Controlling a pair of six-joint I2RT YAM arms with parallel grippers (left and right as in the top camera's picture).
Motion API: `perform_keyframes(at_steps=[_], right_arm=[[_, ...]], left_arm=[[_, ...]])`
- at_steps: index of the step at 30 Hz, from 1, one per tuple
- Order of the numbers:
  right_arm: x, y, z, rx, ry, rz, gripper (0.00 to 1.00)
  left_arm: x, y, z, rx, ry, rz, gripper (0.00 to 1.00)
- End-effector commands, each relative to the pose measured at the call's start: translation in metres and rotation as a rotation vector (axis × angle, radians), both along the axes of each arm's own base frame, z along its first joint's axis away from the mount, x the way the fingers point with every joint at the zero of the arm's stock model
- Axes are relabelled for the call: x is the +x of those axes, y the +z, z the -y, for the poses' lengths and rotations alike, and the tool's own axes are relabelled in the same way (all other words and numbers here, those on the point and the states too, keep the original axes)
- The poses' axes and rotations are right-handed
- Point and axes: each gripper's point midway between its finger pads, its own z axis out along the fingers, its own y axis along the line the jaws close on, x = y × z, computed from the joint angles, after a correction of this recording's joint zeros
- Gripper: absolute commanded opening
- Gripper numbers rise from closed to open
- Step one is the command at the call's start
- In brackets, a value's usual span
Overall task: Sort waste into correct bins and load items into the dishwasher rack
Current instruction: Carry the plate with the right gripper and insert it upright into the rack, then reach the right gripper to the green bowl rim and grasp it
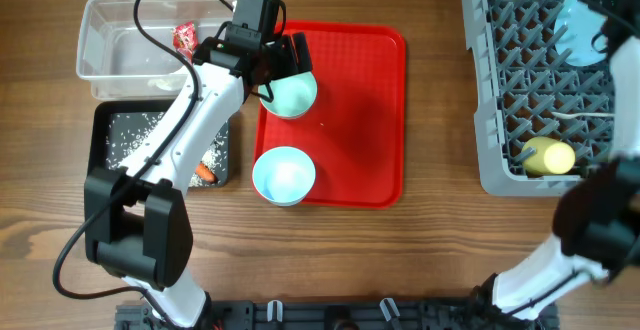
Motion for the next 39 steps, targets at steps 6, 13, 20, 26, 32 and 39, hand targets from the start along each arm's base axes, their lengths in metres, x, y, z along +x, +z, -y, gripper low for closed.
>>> perform_keyframes(at_steps=[6, 13, 20, 26, 32, 39], right_arm=[[-0.017, 0.06, -0.199, 0.589, 0.635, 0.11, 1.0], [-0.013, -0.017, -0.308, 0.62, 0.7, -0.161, 1.0], [-0.026, -0.119, -0.417, 0.684, 0.777, -0.437, 0.76], [-0.042, -0.193, -0.458, 0.684, 0.751, -0.605, 0.67], [-0.056, -0.23, -0.489, 0.694, 0.765, -0.68, 0.58], [-0.068, -0.248, -0.507, 0.681, 0.757, -0.72, 0.43]], left_arm=[[0.0, 0.073, -0.028, 0.001, 0.073, 0.174, 1.0], [-0.023, 0.139, -0.072, 0.004, 0.171, 0.293, 1.0], [-0.043, 0.141, -0.11, 0.029, 0.247, 0.242, 1.0], [-0.057, 0.122, -0.131, 0.061, 0.286, 0.145, 1.0], [-0.063, 0.117, -0.139, 0.071, 0.306, 0.11, 1.0], [-0.064, 0.116, -0.14, 0.072, 0.306, 0.104, 1.0]])
